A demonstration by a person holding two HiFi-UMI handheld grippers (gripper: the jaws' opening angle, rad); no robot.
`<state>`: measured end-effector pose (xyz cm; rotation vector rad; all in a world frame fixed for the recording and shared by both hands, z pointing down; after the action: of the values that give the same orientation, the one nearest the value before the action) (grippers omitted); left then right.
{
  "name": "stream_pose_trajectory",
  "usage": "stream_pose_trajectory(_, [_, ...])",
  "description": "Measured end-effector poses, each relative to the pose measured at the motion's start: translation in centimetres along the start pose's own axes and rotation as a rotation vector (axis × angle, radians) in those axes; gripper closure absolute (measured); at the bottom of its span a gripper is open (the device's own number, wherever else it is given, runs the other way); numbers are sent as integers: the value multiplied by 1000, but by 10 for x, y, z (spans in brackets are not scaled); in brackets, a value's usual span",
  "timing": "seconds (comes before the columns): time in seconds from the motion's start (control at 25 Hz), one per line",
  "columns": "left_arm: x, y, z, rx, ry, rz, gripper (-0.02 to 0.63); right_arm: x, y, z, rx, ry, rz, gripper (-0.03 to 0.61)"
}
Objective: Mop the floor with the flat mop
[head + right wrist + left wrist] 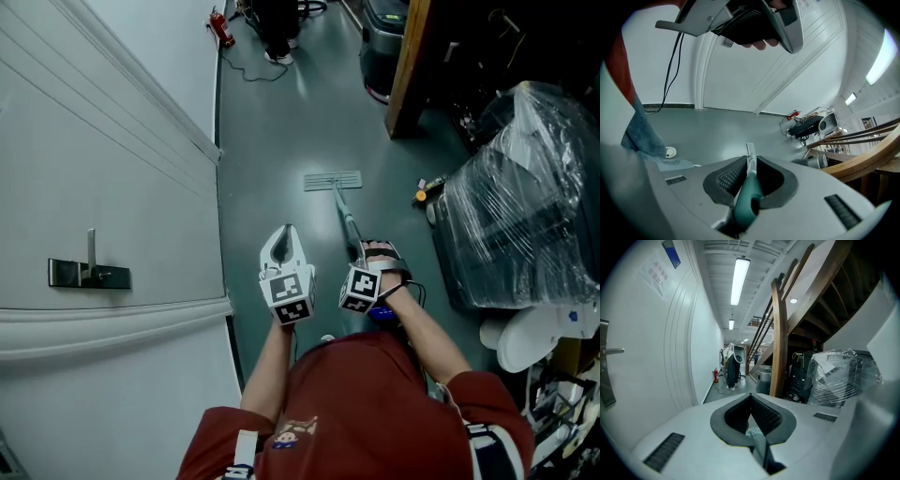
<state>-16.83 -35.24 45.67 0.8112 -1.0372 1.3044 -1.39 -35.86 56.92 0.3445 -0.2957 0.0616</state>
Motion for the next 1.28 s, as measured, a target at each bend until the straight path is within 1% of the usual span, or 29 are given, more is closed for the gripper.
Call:
stream_pose_trajectory(0.32, [-30, -44, 60, -20, -12, 10, 598, 22, -72, 10, -20, -32, -26, 508])
stream_pose_trajectory(0.52, [-46, -57, 90, -45, -38, 8, 598, 35, -107, 29, -12, -31, -57, 508])
stream_pose_trajectory(0.72, [-60, -46, 125, -64, -54, 0, 598, 29, -141, 46, -7, -39, -69, 508])
stream_pose_trajectory(0.92, [-71, -30, 178, -59, -67, -17, 598, 11, -187, 66, -16, -32, -72, 508])
stream_pose_trajectory(1.08, [-86, -13, 224, -41, -79, -28, 598, -11, -226, 90, -13, -15, -68, 508])
stream_pose_trajectory(1.28, [-107, 23, 270, -33, -97, -40, 598, -45, -269, 119, -7, 11, -62, 508])
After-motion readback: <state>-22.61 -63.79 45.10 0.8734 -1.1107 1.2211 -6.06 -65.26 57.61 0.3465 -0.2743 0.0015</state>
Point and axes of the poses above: the fingertips, and each gripper's own axes: z forward along the fingers, y to its left, x out of its underside, the point moved 10 cm from there along -z, backward along the fingers, and after that the axes turned 14 degrees about -x, right-handed, at the moved point
